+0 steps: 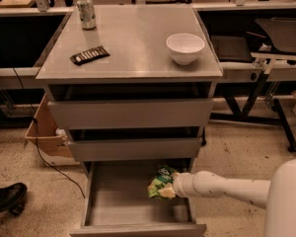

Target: Pick green rice chip bag from bottom drawer and place on counter

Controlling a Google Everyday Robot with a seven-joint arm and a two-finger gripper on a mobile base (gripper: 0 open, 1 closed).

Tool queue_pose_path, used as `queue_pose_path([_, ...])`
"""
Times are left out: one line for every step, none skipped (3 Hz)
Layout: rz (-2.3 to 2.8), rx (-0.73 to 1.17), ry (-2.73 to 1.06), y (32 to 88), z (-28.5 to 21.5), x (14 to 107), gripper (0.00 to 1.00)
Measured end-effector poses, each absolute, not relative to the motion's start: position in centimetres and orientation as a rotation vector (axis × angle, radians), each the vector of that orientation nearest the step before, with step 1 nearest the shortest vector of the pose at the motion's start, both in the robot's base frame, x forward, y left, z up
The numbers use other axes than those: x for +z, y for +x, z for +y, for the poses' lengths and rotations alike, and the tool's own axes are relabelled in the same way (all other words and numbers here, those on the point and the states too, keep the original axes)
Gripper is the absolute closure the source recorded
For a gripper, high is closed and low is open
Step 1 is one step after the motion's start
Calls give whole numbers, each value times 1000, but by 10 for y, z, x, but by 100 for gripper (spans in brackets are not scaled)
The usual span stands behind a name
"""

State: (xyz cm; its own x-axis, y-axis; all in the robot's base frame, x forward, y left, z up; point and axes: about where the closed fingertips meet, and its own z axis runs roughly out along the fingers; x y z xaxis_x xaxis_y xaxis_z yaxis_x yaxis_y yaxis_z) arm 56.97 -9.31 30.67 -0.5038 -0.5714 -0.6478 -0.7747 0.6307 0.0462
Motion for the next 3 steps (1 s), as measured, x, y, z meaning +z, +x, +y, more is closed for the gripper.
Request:
queue_pose_path([2318,514,-1082,556,-117,323,100])
queue_pose_path([2393,609,-1141,528,-133,332,100])
queue_pose_path([2418,661,-1178,513,-132,330,100])
